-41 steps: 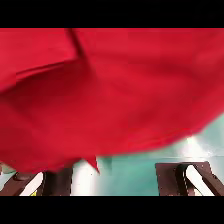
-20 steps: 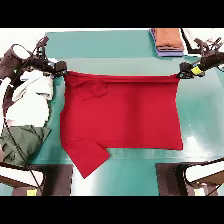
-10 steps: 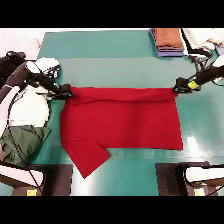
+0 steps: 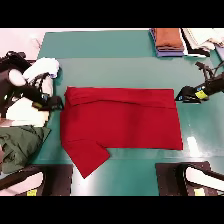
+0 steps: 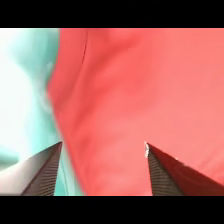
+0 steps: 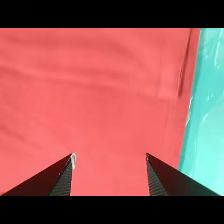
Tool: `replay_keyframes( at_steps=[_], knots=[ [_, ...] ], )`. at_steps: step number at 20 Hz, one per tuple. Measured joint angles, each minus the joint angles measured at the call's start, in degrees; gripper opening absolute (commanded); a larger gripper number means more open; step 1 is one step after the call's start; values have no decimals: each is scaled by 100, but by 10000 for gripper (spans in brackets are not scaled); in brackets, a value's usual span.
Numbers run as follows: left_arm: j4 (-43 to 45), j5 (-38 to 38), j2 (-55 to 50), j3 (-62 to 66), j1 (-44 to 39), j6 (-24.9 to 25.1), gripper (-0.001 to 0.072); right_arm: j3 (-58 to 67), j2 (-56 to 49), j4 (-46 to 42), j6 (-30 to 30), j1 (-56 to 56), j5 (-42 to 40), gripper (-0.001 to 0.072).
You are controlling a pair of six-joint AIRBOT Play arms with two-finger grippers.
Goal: Fold the shirts.
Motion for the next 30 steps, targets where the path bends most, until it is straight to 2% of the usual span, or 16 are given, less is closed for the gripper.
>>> replay_keyframes(
  at_steps=[5,9,11,13,14,15,16,17,18,19,24,30],
  knots=[
    [-94,4,1440,-1980,0,-358,602,-498,699,127,0,-28,-9,499],
    [-754,306,1759,-2896,-98,-393,602,-603,909,164,0,-28,-50,498],
    [-966,518,1814,-3178,-339,-424,602,-621,953,177,0,-28,-57,428],
    [-1126,645,1858,-3320,-586,-481,600,-632,979,177,0,-28,-52,428],
    [-1198,673,1864,-3368,-671,-511,496,-632,988,177,0,-31,-44,428],
    [-1213,710,1867,-3399,-730,-535,282,-638,992,149,0,-37,-15,428],
    [-1167,739,1860,-3425,-769,-535,248,-638,997,98,0,-68,57,428],
    [-1154,769,1860,-3410,-802,-533,246,-640,999,37,0,-109,94,428],
    [-1158,765,1862,-3375,-831,-531,201,-643,1001,-57,2,-179,166,429],
    [-1156,765,1867,-3342,-839,-531,31,-643,1003,-146,2,-271,249,429],
    [-1036,693,1871,-3204,-872,-417,26,-909,1082,-385,2,-922,459,446],
    [-984,564,1871,-2673,-883,-214,26,-2363,1054,-717,0,-1923,422,459]
  ],
)
